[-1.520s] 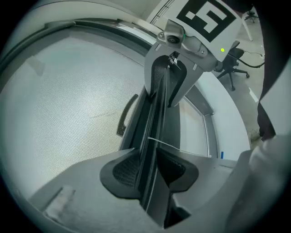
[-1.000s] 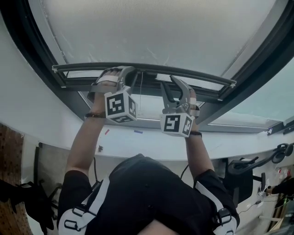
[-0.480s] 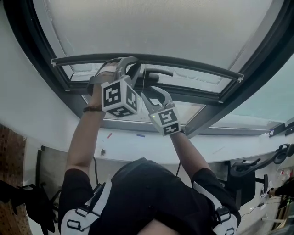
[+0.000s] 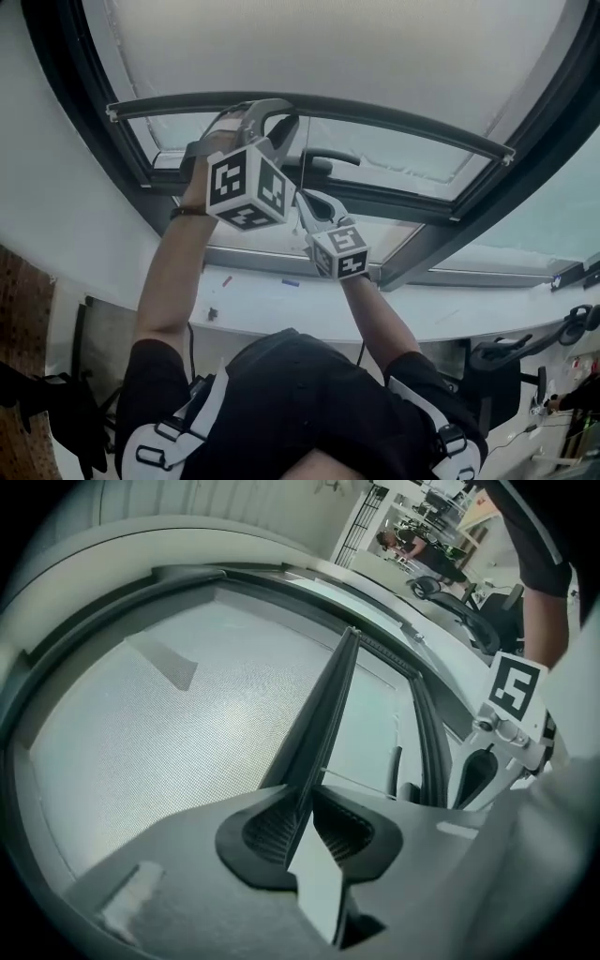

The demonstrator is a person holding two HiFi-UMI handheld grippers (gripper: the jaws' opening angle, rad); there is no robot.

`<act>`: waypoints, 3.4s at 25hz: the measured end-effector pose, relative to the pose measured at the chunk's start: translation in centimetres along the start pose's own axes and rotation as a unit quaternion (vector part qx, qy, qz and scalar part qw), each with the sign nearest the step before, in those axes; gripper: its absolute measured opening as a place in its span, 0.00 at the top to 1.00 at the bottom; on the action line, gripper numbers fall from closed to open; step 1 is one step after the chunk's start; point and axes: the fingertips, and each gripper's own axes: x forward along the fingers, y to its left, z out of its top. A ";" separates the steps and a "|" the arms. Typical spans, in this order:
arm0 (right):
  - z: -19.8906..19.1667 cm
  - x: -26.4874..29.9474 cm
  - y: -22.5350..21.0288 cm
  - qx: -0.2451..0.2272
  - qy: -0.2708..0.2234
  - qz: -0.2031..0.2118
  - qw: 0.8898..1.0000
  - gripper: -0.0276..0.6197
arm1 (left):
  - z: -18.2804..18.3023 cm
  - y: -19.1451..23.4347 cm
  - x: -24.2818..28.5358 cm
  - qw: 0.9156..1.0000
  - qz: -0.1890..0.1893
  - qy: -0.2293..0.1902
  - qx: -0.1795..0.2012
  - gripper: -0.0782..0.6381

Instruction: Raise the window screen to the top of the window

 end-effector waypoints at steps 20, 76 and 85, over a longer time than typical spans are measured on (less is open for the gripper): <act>-8.1 -3.1 3.3 -0.002 0.066 0.021 0.998 0.95 | 4.3 7.8 -1.5 0.988 0.132 -0.078 0.000 0.79; 31.3 -3.1 0.0 -0.185 -0.270 -0.080 0.942 0.95 | -5.2 3.8 -7.9 0.917 0.186 -0.144 -0.321 0.89; 32.9 -4.9 1.2 -0.230 -0.292 -0.101 0.923 0.95 | -3.9 3.4 -7.5 0.914 0.171 -0.166 -0.327 0.89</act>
